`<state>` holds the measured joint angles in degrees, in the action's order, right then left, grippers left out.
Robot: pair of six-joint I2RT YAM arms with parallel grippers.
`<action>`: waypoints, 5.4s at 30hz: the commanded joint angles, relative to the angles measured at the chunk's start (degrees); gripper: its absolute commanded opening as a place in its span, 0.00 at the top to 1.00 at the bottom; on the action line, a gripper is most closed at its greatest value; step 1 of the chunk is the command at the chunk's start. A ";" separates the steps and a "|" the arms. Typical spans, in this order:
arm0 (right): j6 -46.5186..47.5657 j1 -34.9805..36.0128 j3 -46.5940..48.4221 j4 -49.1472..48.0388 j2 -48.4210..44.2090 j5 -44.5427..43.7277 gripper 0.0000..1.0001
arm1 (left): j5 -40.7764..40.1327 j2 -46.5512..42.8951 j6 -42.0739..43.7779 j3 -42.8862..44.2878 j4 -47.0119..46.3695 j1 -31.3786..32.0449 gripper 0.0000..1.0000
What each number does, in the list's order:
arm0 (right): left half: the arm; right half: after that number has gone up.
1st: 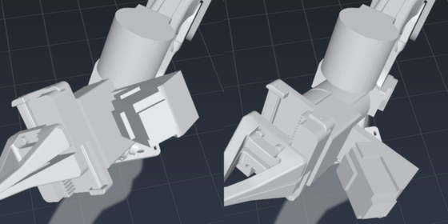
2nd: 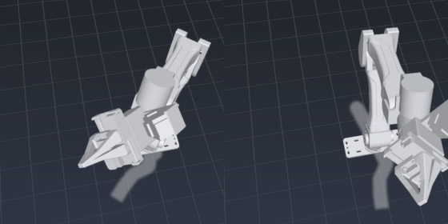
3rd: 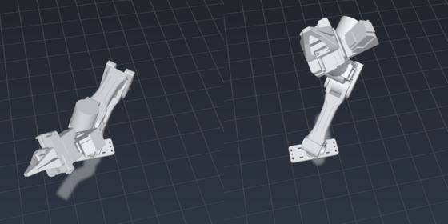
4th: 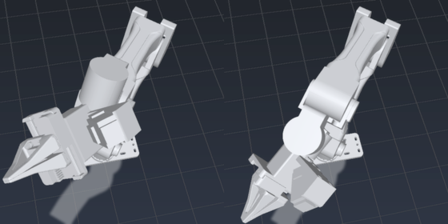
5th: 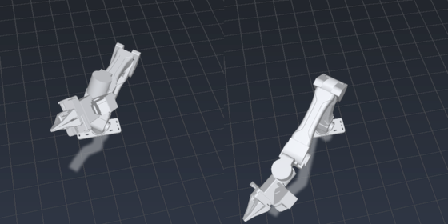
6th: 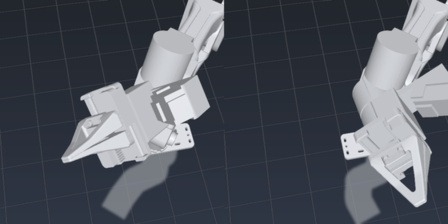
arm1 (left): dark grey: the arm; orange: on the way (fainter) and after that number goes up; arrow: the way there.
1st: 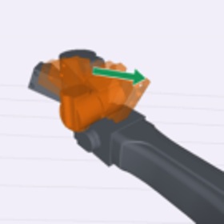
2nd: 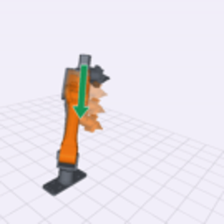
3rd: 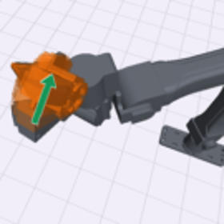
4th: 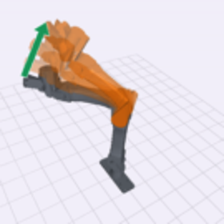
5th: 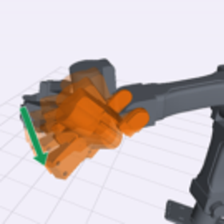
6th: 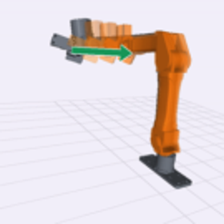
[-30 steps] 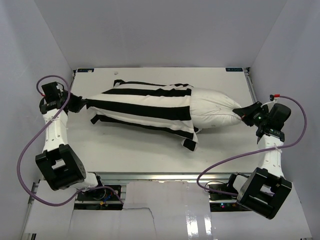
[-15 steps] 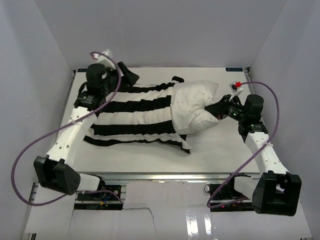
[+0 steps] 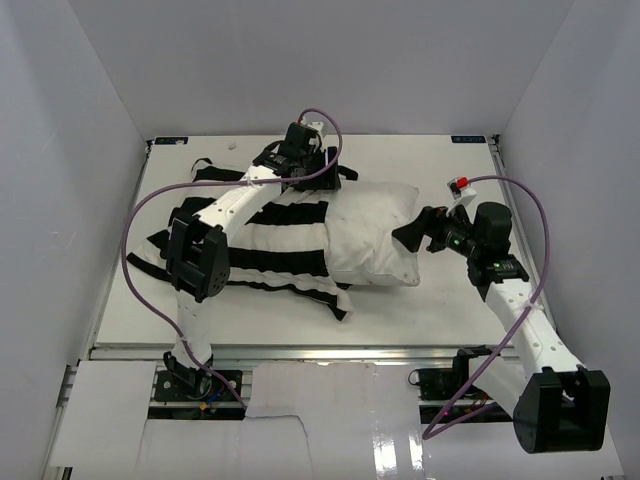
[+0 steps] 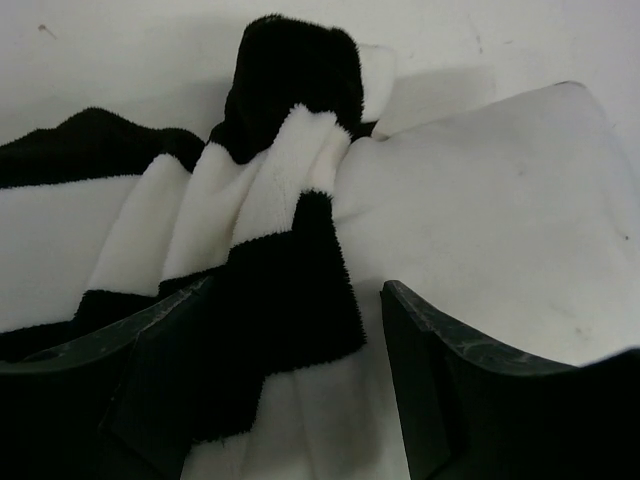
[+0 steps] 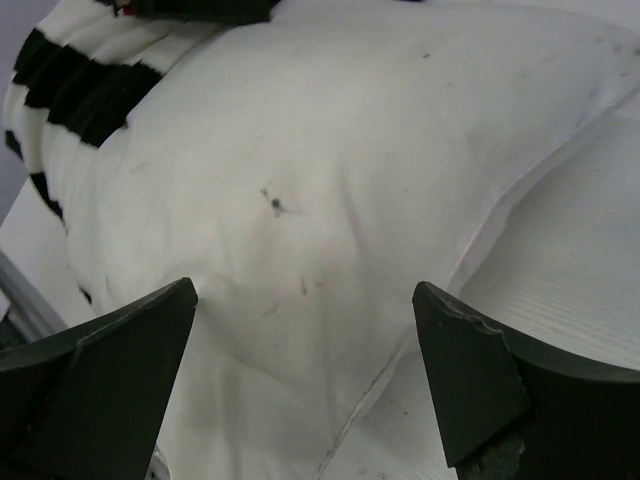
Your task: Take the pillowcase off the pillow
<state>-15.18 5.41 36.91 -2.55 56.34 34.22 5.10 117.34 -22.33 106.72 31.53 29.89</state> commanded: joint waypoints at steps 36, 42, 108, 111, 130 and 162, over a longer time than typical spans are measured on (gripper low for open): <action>-5.56 7.77 -3.15 -6.16 -13.61 -37.99 0.92 | -8.19 -10.81 -5.18 -9.13 -4.27 -21.25 1.00; -5.65 7.77 -1.67 -4.40 -16.79 -45.97 0.92 | -5.28 -14.59 -5.54 -13.81 -5.51 -27.78 1.00; -15.40 -15.34 10.73 -0.27 6.94 -25.17 0.92 | -53.18 -46.15 -25.75 -63.92 -2.00 23.82 1.00; -14.97 -15.69 13.44 0.52 8.78 -21.40 0.92 | -52.66 -45.80 -23.21 -62.16 -3.22 21.09 1.00; 12.27 15.58 37.26 32.24 6.86 -31.55 0.10 | -37.80 -47.46 -9.05 -55.12 -21.50 21.00 1.00; 40.67 50.05 5.11 -23.38 18.98 -71.21 0.35 | -40.78 -61.35 -17.84 -59.43 -17.55 20.30 1.00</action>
<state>23.83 56.16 41.78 -17.19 73.38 -26.06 -32.86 59.35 -39.24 46.30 15.55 50.68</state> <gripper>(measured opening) 0.703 0.078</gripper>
